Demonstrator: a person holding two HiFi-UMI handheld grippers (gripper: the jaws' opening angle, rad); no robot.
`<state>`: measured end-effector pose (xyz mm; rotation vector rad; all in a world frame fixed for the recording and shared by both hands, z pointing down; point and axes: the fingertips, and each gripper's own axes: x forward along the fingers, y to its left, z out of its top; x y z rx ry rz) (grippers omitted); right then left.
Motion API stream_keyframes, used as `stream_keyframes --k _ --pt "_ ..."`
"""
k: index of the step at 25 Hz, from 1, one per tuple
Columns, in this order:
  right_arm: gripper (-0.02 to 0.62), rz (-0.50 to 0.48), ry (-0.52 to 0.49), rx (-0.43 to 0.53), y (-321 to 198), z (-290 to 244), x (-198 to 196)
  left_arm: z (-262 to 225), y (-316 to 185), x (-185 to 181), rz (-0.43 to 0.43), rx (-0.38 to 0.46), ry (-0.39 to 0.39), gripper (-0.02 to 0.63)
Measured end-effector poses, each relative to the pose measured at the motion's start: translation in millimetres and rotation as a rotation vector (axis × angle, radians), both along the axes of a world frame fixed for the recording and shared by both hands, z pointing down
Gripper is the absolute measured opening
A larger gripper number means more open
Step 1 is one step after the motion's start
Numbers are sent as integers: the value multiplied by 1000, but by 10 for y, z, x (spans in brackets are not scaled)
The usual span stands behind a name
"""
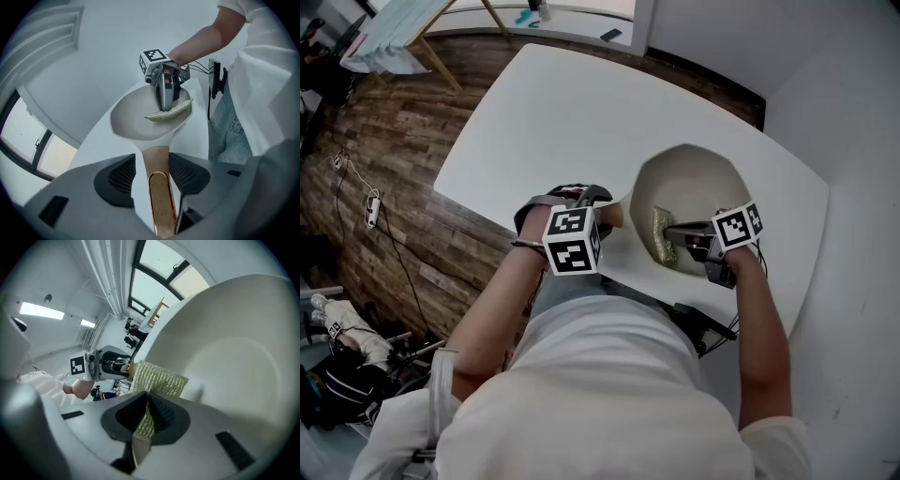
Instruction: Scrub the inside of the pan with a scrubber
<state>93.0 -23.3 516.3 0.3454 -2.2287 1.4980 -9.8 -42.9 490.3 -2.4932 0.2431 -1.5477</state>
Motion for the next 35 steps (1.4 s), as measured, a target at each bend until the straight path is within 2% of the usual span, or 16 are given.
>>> stream_keyframes --k 1,2,3,6,9,13,17,20,24,28,35 --pt "37 22 -20 12 -32 -54 -2 -57 -11 13 -9 9 21 225" --pt "37 42 -37 25 -62 -109 -1 -133 -29 34 -22 21 54 150" --pt "37 59 -52 39 -87 -164 4 -223 -48 61 -38 31 92 108" --pt "37 109 -87 99 -166 -318 47 -496 -93 136 -74 55 196 55" --pt "37 169 -115 177 -238 -490 119 -726 -132 197 -116 75 296 31" --pt "37 282 -123 314 -355 -769 279 -1022 -211 221 -208 76 468 18" --pt "37 457 -108 484 -418 -1079 554 -1286 -244 136 -306 79 626 14" --pt "37 588 -80 614 -452 -1296 828 -1425 -284 85 -351 86 715 12" --pt "37 734 5 790 -437 -1570 1189 -1491 -356 20 -408 94 757 12" --pt "37 823 165 955 -270 -1736 1491 -1482 -374 -27 -466 100 779 12" --pt "37 941 328 1128 13 -1943 1897 -1531 -410 -68 -531 144 839 12"
